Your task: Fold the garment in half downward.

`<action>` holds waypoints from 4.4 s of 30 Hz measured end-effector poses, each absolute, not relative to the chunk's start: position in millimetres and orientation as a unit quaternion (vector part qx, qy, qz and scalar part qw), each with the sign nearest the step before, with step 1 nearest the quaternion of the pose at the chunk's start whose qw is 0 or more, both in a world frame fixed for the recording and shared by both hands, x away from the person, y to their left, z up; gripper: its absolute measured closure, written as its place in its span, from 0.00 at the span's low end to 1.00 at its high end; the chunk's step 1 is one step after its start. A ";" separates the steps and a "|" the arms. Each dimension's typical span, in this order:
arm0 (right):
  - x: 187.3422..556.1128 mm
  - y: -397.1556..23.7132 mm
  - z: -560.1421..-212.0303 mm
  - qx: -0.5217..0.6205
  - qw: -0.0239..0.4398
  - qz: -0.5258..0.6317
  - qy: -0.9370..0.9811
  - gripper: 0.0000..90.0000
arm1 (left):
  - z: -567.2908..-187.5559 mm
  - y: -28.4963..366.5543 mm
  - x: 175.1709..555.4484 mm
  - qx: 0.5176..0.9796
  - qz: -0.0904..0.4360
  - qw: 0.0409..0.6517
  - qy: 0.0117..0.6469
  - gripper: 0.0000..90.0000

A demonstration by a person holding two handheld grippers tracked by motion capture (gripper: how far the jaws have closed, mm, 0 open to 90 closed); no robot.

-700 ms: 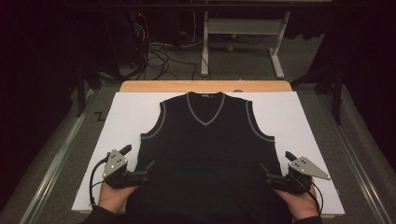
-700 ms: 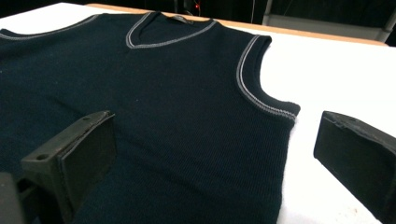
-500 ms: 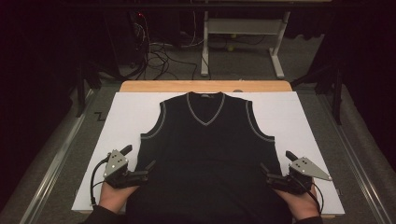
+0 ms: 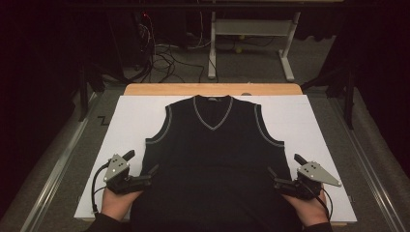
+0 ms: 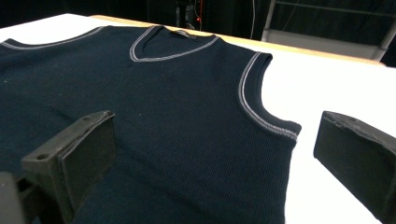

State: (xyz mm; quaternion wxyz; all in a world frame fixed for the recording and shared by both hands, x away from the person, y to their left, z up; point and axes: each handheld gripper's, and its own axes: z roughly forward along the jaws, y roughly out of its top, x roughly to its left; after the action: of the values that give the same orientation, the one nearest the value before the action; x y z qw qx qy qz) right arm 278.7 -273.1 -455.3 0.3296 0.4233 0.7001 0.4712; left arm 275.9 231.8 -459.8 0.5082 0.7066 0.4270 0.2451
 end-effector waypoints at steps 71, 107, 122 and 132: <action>350.2 -283.6 -473.6 0.524 0.232 0.332 0.749 0.88 | -484.3 239.3 349.3 0.768 0.140 0.359 0.512 0.80; 328.1 -294.7 -456.1 0.496 0.265 0.391 0.728 0.96 | -472.6 263.1 333.1 0.736 0.134 0.429 0.507 0.90; 313.9 -301.5 -459.1 0.491 0.253 0.390 0.737 0.96 | -475.4 264.2 320.2 0.749 0.124 0.414 0.502 0.90; 308.3 -305.6 -460.3 0.491 0.251 0.393 0.736 0.96 | -472.3 265.2 316.2 0.745 0.122 0.423 0.501 0.90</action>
State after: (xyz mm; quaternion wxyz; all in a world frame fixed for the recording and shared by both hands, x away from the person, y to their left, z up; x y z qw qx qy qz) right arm 308.3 -305.6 -460.3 0.2509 0.4905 0.7363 0.3928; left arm 316.2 265.2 -472.3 0.4230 0.7454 0.5005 0.1222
